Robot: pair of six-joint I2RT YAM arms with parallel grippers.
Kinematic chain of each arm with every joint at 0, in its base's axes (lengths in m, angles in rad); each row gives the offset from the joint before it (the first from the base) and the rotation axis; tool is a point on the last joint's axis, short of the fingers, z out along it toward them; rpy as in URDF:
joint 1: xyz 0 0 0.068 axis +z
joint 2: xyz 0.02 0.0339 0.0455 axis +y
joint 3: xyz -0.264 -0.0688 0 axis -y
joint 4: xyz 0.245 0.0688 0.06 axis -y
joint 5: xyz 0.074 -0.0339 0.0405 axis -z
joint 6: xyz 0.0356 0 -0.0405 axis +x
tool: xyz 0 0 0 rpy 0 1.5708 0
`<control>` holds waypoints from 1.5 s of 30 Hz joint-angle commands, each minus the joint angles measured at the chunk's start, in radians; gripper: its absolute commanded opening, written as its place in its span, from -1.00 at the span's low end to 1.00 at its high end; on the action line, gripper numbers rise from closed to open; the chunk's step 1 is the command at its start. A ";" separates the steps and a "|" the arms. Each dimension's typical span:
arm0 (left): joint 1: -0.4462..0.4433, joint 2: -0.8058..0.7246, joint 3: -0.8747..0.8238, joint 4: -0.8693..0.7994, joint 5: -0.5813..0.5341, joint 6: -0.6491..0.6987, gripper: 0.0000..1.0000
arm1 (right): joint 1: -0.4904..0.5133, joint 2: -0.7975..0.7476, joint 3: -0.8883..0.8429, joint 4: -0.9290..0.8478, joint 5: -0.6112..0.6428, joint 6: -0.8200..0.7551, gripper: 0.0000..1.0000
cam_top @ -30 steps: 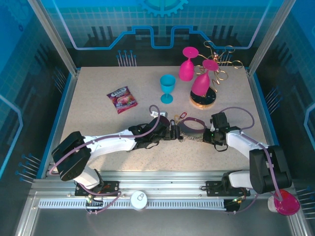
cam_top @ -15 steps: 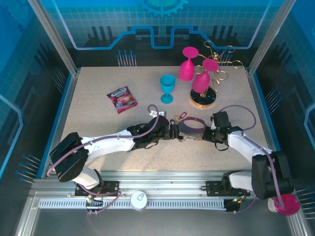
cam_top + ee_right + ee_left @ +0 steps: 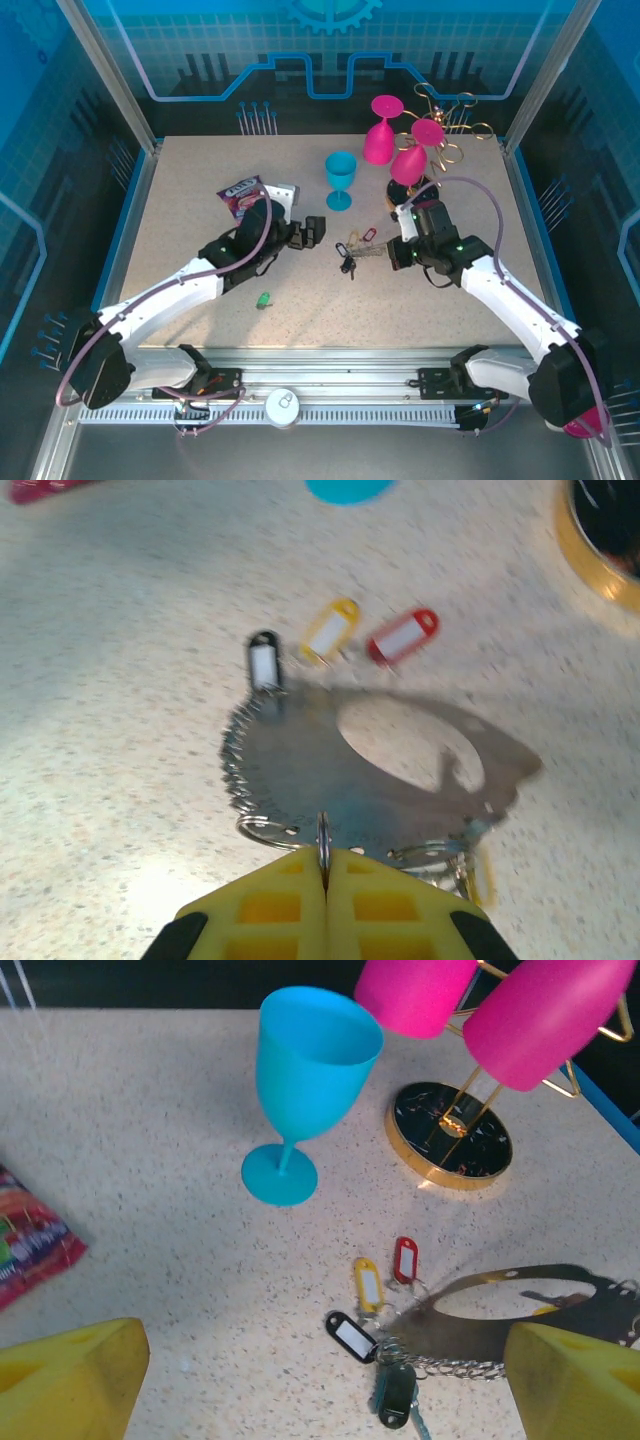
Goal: Put the keys on the keyring
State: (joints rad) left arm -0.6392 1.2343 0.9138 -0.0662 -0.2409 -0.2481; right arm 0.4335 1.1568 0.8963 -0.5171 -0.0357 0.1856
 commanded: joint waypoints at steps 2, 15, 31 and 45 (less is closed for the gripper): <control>0.053 -0.032 -0.001 0.054 0.141 0.256 0.66 | 0.026 0.028 0.089 -0.026 -0.148 -0.208 -1.00; 0.098 -0.012 -0.023 0.086 0.589 0.664 0.16 | 0.042 0.134 0.146 0.108 -0.498 -0.596 -1.00; 0.098 0.019 -0.094 0.092 0.874 0.879 -0.39 | 0.047 0.116 0.065 0.206 -0.672 -0.824 -1.00; 0.079 -0.002 -0.224 0.250 0.895 0.855 -0.50 | 0.085 0.118 0.072 0.212 -0.703 -0.835 -1.00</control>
State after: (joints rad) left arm -0.5537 1.2446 0.7025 0.1062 0.6292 0.6044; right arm 0.5018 1.2961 0.9657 -0.3416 -0.6895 -0.6300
